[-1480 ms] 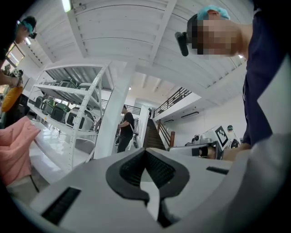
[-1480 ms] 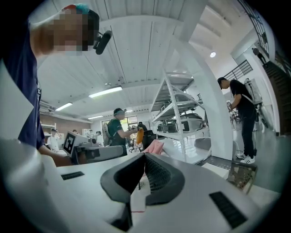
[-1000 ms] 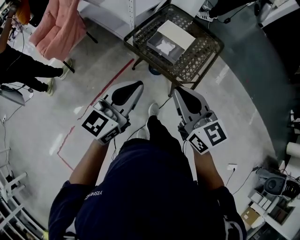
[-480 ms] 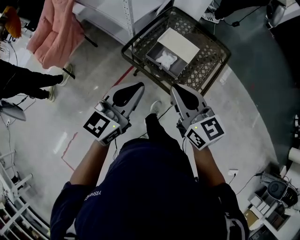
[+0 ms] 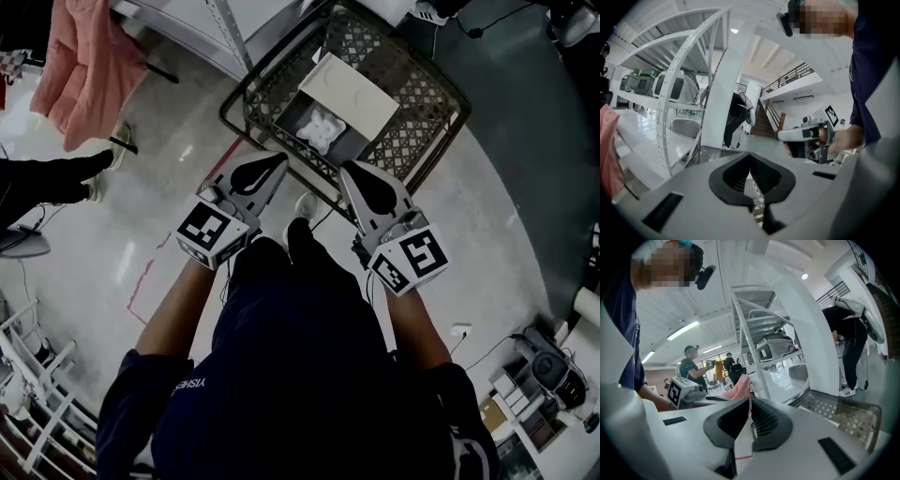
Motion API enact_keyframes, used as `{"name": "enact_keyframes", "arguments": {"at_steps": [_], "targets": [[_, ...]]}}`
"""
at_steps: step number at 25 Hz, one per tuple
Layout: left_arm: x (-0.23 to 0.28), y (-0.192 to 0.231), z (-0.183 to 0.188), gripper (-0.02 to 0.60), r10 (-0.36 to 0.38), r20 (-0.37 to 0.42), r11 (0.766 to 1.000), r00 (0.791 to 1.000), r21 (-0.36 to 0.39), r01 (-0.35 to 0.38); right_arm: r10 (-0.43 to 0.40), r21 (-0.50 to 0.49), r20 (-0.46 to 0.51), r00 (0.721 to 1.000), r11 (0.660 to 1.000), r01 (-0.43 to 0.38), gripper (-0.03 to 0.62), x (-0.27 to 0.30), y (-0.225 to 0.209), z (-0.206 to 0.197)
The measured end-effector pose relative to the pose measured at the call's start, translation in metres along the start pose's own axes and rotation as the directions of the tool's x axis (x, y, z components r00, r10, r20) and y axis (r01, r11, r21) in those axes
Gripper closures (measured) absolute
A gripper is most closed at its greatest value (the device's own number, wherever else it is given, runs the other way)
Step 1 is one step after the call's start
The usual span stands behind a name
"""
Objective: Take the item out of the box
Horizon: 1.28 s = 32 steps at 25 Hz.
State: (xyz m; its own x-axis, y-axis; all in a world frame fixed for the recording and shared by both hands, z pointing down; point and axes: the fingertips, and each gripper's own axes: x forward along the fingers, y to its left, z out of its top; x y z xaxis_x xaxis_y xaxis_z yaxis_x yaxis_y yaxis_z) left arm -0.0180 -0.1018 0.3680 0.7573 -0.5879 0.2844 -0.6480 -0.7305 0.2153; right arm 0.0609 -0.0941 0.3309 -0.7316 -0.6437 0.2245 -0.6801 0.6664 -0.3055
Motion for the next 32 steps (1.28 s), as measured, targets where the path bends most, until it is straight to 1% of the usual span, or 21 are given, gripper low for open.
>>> {"name": "enact_keyframes", "arguments": {"at_steps": [2, 6, 10, 13, 16, 18, 21, 25, 27, 29, 32], "targets": [[0.024, 0.017, -0.016, 0.575, -0.016, -0.045, 1.000, 0.999, 0.008, 0.016, -0.009, 0.020, -0.011, 1.000, 1.000, 0.010, 0.572, 0.010, -0.017, -0.007], [0.063, 0.042, -0.046, 0.568, -0.039, -0.100, 0.999, 0.994, 0.006, 0.040, -0.023, 0.047, -0.039, 0.999, 0.999, 0.024, 0.572, 0.024, -0.042, -0.027], [0.093, 0.069, -0.074, 0.531, -0.058, -0.158, 0.998, 0.986, 0.013, 0.061, -0.040, 0.072, -0.057, 0.998, 0.996, 0.044, 0.572, 0.044, -0.061, -0.044], [0.108, 0.087, -0.098, 0.511, -0.081, -0.205, 0.997, 0.975, 0.002, 0.083, -0.063, 0.102, -0.070, 0.996, 0.992, 0.070, 0.572, 0.059, -0.071, -0.060], [0.131, 0.110, -0.134, 0.489, -0.112, -0.267, 0.994, 0.957, -0.020, 0.110, -0.086, 0.133, -0.092, 0.992, 0.986, 0.097, 0.572, 0.078, -0.088, -0.083], [0.144, 0.127, -0.158, 0.479, -0.127, -0.311, 0.992, 0.942, -0.033, 0.123, -0.097, 0.149, -0.113, 0.989, 0.982, 0.113, 0.572, 0.090, -0.098, -0.097], [0.166, 0.144, -0.186, 0.465, -0.137, -0.371, 0.990, 0.918, -0.025, 0.138, -0.110, 0.167, -0.135, 0.985, 0.977, 0.132, 0.572, 0.102, -0.115, -0.112], [0.188, 0.150, -0.214, 0.451, -0.145, -0.448, 0.988, 0.882, -0.013, 0.156, -0.116, 0.193, -0.165, 0.979, 0.970, 0.148, 0.572, 0.110, -0.133, -0.130], [0.193, 0.149, -0.224, 0.446, -0.144, -0.494, 0.986, 0.857, 0.000, 0.166, -0.115, 0.205, -0.174, 0.978, 0.967, 0.150, 0.572, 0.113, -0.136, -0.134], [0.197, 0.151, -0.236, 0.446, -0.136, -0.545, 0.985, 0.827, 0.015, 0.172, -0.113, 0.215, -0.176, 0.978, 0.965, 0.150, 0.572, 0.117, -0.140, -0.137], [0.202, 0.154, -0.255, 0.448, -0.122, -0.627, 0.983, 0.770, 0.029, 0.179, -0.112, 0.222, -0.182, 0.977, 0.963, 0.152, 0.572, 0.120, -0.147, -0.142]]}}
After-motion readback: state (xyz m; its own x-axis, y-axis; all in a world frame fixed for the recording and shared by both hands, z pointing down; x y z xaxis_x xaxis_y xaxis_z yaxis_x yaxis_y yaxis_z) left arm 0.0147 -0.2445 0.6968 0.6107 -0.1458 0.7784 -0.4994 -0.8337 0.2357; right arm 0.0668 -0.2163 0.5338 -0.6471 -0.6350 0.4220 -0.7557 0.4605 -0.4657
